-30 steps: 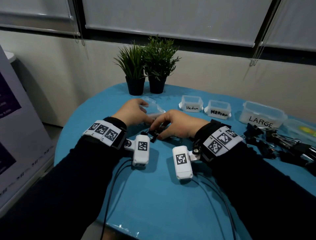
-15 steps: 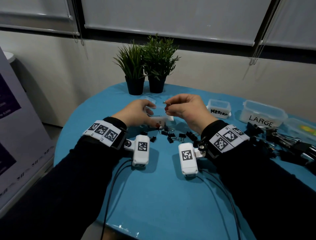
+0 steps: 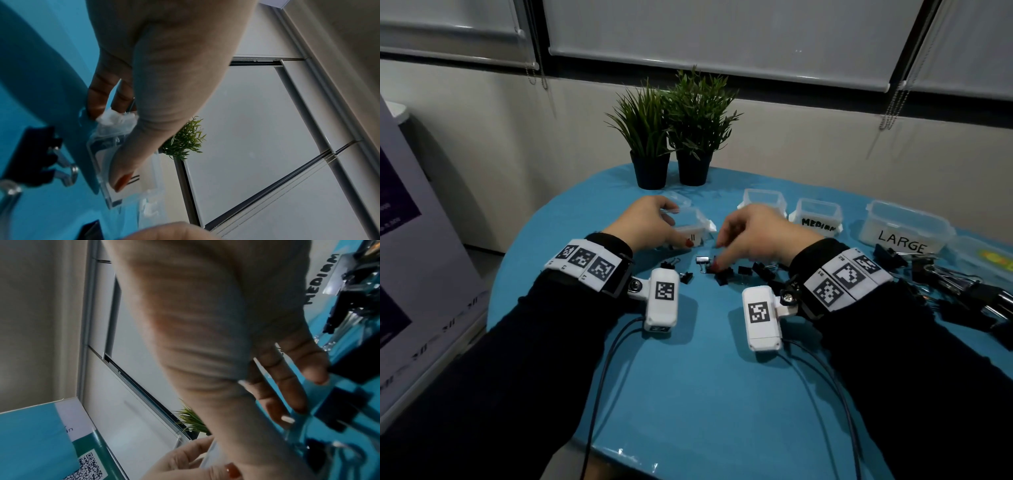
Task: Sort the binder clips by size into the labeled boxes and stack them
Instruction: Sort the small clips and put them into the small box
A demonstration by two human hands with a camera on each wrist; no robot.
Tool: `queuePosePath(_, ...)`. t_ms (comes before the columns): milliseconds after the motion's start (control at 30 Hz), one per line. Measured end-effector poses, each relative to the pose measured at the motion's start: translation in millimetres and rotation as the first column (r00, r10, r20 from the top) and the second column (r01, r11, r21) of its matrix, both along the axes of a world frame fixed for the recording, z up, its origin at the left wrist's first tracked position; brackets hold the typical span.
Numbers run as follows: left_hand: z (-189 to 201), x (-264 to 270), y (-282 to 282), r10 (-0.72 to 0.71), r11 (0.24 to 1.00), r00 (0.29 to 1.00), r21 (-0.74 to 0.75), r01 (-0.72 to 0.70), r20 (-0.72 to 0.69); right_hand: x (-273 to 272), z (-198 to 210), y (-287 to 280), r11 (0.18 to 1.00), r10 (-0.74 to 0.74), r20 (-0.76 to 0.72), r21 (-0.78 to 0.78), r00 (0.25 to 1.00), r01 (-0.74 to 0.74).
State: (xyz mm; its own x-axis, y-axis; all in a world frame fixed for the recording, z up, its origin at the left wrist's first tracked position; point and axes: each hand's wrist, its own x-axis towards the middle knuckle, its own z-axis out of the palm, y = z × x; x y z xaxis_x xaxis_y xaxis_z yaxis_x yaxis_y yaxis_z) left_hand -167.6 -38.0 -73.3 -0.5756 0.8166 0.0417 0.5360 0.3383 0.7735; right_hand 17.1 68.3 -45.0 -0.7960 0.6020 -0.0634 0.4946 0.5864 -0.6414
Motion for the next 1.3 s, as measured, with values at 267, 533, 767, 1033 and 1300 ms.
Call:
queuePosePath(267,-0.2,2.6,1.6,-0.051,0.999,0.999,-0.019,0.051,-0.003,-0.5,-5.3,-2.3,0.992,0.121,0.075,-0.053,0.990,-0.117)
queuePosePath(533,-0.6,2.7,2.4,-0.075,0.997,0.997,-0.023,0.075,-0.015,-3.9,-12.7,6.2,0.969,-0.047,-0.220,-0.248,0.974,-0.009)
queuePosePath(767,0.0,4.9,1.2,-0.111,0.994,0.994,-0.016,0.111,0.001,-15.8,-5.0,-0.8,0.788,-0.275,-0.602,-0.588,0.750,-0.183)
queuePosePath(1033,-0.1,7.3,0.6,-0.153,0.988,0.988,-0.033,0.153,0.005,-27.6,-12.2,2.5,0.919,-0.173,-0.542,-0.388,0.822,-0.063)
queuePosePath(1300,0.1,-1.7,-0.5,0.057,0.998,0.998,-0.005,-0.057,0.016,-8.6,-4.7,-3.1,0.991,-0.077,-0.017,-0.113,0.997,0.075)
